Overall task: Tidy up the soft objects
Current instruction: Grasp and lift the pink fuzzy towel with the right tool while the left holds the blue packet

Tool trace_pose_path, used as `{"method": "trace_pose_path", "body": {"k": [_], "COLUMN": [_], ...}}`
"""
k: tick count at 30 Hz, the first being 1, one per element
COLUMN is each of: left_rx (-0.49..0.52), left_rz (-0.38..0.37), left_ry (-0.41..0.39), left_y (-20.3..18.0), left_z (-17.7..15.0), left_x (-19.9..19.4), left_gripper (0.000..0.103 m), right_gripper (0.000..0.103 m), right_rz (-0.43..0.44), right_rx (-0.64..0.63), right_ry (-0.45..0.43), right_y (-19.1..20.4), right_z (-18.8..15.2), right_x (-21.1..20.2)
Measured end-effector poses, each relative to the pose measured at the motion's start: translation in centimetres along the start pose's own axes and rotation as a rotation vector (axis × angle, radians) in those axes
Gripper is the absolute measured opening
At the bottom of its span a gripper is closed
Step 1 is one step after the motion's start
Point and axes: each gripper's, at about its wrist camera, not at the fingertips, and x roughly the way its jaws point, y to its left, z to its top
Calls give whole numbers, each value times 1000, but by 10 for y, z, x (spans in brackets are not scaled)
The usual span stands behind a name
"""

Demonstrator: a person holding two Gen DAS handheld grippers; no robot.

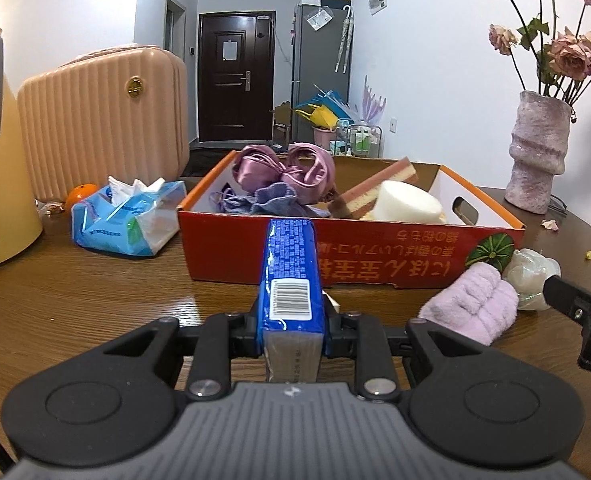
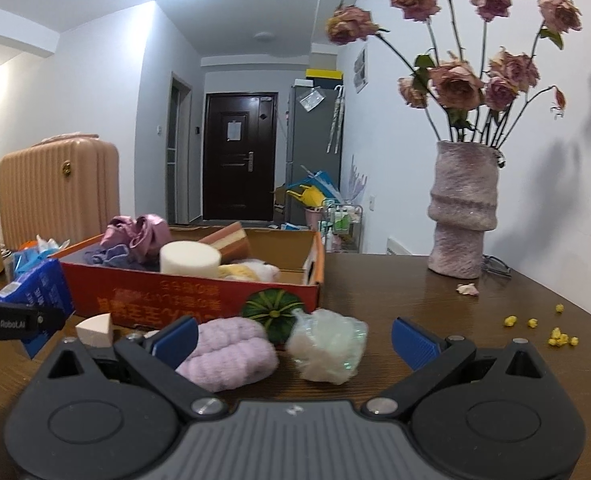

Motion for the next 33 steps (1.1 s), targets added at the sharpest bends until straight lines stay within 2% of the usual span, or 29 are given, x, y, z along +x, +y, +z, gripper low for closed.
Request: {"method": "trace_pose_path", "body": {"k": [13,19,33], "left_rx": [0,0,-7], "left_rz": [23,35,56], "left_ry": [-16,-15,-2], "left_y": [26,33,45], "left_z": [2,2,3], "left_x": [-2,0,7], "left_gripper": [25,25,25], "right_gripper": [103,103,103], "right_rz": [39,57,107], "right_rx": [-39,-48,18], "right_ry": [79,154,318], "right_y": [38,49,55], "right_z": [1,1,1], "right_x": [23,41,84]}}
